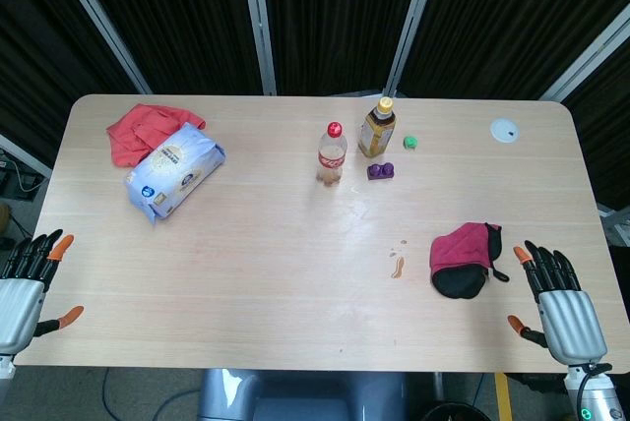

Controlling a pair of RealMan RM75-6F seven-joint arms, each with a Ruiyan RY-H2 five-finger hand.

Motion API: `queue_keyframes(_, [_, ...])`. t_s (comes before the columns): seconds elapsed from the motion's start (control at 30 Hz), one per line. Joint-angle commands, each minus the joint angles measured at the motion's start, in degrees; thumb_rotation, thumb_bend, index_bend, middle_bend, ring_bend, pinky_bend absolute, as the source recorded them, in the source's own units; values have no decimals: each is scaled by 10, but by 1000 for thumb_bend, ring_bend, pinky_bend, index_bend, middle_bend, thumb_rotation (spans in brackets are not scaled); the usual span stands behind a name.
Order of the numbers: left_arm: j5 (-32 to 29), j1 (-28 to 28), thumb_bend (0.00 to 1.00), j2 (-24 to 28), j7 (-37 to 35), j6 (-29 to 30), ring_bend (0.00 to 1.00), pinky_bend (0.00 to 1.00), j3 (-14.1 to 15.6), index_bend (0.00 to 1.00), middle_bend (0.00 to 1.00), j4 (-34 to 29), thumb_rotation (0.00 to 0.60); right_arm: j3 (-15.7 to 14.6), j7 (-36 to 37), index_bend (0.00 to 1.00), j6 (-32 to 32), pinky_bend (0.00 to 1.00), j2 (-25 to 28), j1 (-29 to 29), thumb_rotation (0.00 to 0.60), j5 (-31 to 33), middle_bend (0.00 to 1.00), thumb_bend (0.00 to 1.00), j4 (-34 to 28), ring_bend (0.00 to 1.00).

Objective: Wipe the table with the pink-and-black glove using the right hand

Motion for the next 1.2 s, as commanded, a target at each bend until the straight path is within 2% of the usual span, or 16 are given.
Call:
queue_keyframes(0.03, [1,0,0,0,1,0,0,0,0,0,0,0,600,0,0,0,1,50,1,-1,600,0,0,105,0,0])
queue_keyframes(0.57, [0,1,0,0,2,1,0,0,0,0,0,0,600,5,1,0,-13,50,-1,3,600,19,0,91,-12,0])
queue_keyframes(0.67, [-2,0,0,-1,3,-1,0,0,-1,0,0,-2,600,18,-14,0,-74,50,-8,26,600,77,0,83,-32,0])
queue_keyframes(0.8, [0,0,0,-2,6,1,0,0,-1,0,0,-1,600,37,-63,0,-122,50,-25,52,600,140,0,67,-47,0])
queue_keyframes(0.9, [-2,1,0,-1,5,1,0,0,-2,0,0,-2,600,47,-98,0,-136,50,-43,65,600,171,0,64,-45,0])
queue_keyframes(1.0, [-2,0,0,-1,3,0,0,0,-1,0,0,-1,600,62,-143,0,-153,50,-83,86,600,218,0,64,-33,0])
queue_keyframes(1.2, [-4,-1,0,-1,2,-3,0,0,-2,0,0,-1,600,70,-206,0,-161,50,-143,109,600,272,0,65,-2,0])
